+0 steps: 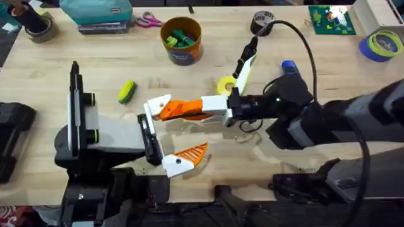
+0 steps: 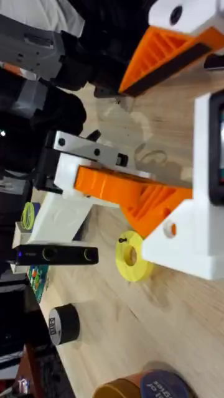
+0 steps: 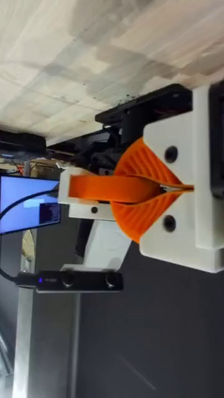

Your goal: Pick up the gripper from the table and insert it into the empty holder that is missing its gripper. Then pick up a screw, insert it into the mounting hole, and use the screwdriver to tighten it. Finally, clean up the table by picking up the vegetable and placing it into the bucket.

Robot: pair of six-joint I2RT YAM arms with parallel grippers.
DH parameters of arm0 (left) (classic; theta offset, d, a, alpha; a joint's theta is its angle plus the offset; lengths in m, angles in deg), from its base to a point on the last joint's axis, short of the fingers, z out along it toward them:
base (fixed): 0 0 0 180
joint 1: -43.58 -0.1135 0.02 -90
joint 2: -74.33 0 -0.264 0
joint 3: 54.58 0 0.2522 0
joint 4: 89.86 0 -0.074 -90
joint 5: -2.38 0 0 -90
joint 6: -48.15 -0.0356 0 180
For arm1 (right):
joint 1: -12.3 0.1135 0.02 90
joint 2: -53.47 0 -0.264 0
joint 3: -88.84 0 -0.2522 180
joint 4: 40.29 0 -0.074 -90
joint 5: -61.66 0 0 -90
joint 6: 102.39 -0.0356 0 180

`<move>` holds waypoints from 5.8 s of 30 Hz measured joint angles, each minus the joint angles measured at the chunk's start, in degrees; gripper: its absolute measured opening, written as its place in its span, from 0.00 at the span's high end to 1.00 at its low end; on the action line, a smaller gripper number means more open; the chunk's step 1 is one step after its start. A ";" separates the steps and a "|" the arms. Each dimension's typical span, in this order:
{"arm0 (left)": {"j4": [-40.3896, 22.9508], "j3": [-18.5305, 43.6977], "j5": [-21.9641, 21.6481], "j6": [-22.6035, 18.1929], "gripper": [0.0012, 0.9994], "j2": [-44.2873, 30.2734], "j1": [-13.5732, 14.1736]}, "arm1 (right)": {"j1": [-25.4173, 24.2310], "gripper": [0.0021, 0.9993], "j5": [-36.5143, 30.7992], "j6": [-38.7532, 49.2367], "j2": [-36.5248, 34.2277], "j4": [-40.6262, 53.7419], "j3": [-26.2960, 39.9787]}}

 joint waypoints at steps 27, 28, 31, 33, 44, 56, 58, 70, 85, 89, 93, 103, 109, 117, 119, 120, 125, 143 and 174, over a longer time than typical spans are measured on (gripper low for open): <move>0.09 0.00 -0.70 -0.04 0.01 0.00 -0.07 | 1.35 0.99 -0.54 -1.33 -3.42 0.61 4.54; 0.11 0.00 -0.70 -0.04 0.01 -0.02 -0.07 | 1.35 0.99 -0.54 -1.35 -3.42 0.61 4.56; 0.10 0.00 -0.66 -0.04 0.01 -0.01 -0.07 | 1.21 0.99 -0.15 -1.39 -3.47 0.61 4.58; 0.07 0.00 -0.46 -0.04 0.01 -0.02 -0.06 | 0.93 0.99 0.25 -1.39 -3.46 0.63 4.65; 0.07 0.00 -0.33 -0.07 0.01 0.00 -0.04 | 0.48 0.99 0.95 -1.37 -3.47 0.79 4.84; 0.07 0.00 -0.33 -0.05 0.01 0.00 -0.04 | 0.48 0.99 0.96 -1.37 -3.45 0.81 4.89; 0.07 0.00 -0.33 -0.07 0.01 0.00 -0.04 | 0.48 0.99 0.96 -1.37 -3.47 0.81 4.89; 0.00 0.00 -0.04 -0.04 0.01 -0.01 0.00 | 0.46 0.57 0.90 -1.21 -3.45 0.59 5.24; 0.00 0.00 -0.02 -0.04 0.01 0.00 0.00 | 0.43 0.01 0.90 -1.15 -3.47 0.57 5.28; 0.00 0.00 -0.02 -0.04 0.01 0.00 0.00 | 0.43 0.01 0.90 -1.15 -3.46 0.57 5.28; 0.00 0.00 -0.02 -0.02 0.01 0.00 0.00 | 0.41 0.00 0.90 -1.15 -3.47 0.57 5.28; 0.00 0.00 -0.02 -0.04 0.01 0.00 0.00 | -2.41 0.00 3.08 -0.96 -3.28 0.63 5.28; 0.00 0.00 -0.02 -0.04 0.01 0.00 0.00 | -7.14 0.00 8.46 -0.90 0.43 4.59 5.32; 0.00 0.00 -0.02 -0.04 0.01 -0.02 0.00 | -13.79 0.00 17.47 1.67 3.93 10.54 5.37; 0.00 0.00 -0.02 -0.04 0.01 0.00 0.00 | -15.60 0.00 19.00 2.04 5.62 11.67 5.37; 0.00 0.00 -0.02 -0.04 0.01 0.00 0.00 | -16.51 0.00 19.49 2.40 6.65 13.35 5.37; 0.00 0.00 -0.02 -0.03 0.01 0.00 0.00 | -19.78 0.00 20.62 8.40 12.95 29.58 5.39; 0.00 0.00 0.00 -0.03 0.01 0.00 0.00 | -29.27 0.00 10.79 62.54 31.33 120.75 28.67; 0.00 0.00 0.02 -0.03 0.01 0.00 0.00 | -28.74 0.00 -37.35 89.95 53.38 158.61 43.06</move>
